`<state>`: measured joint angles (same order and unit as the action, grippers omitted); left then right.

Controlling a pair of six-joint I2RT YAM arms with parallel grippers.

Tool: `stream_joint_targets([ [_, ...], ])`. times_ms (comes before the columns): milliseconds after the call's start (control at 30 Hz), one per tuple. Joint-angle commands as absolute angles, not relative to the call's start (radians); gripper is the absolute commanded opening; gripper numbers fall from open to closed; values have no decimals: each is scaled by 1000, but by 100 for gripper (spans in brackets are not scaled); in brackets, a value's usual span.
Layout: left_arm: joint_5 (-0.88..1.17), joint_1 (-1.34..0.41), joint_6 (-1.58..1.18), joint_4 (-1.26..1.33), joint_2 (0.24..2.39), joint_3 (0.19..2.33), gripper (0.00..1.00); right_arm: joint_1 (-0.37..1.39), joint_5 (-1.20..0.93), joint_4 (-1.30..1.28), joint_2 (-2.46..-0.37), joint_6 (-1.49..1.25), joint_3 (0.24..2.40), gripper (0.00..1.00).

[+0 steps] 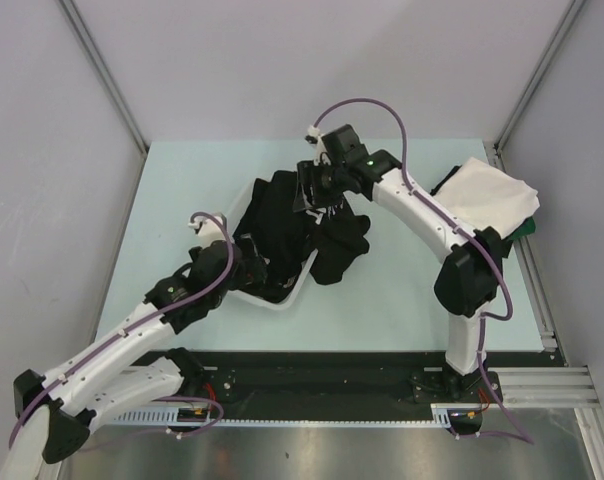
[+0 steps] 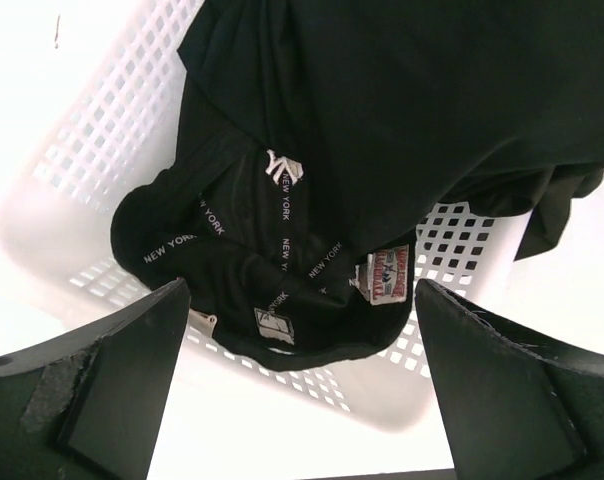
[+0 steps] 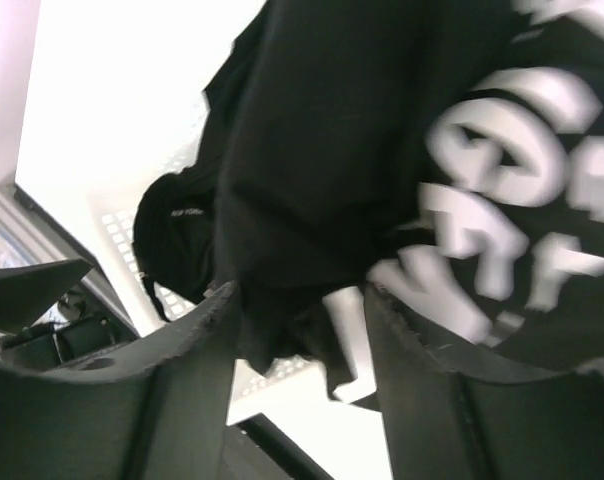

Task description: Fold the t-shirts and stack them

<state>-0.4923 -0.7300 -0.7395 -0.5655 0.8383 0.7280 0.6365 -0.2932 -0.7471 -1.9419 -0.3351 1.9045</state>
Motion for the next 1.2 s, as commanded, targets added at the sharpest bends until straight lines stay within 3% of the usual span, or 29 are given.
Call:
stream_joint_targets([
  [0,-479,-724,-704,-500,873,790,99,562,-267,-758,-1807,-295,1927,61],
  [433,-448,-726,-658,-459,973,836,99,492,-365,-644,-1732,-344,1661,62],
  [767,-485,-724,-650,-486,945,839,100,505,-434,-586,-1808,-373,1631,59],
  [867,-492,-724,-650,-492,937,836,99,511,-457,-560,-1838,-383,1634,50],
  [933,-495,-724,-653,-500,936,833,99,512,-477,-546,-1865,-387,1637,34],
  [967,-497,-724,-657,-502,934,831,100,512,-486,-540,-1874,-391,1646,18],
  [1033,-497,-724,-666,-508,933,827,100,514,-505,-540,-1893,-396,1661,0],
  [1167,-492,-724,-676,-511,920,818,99,514,-442,-604,-1927,-336,1750,0],
])
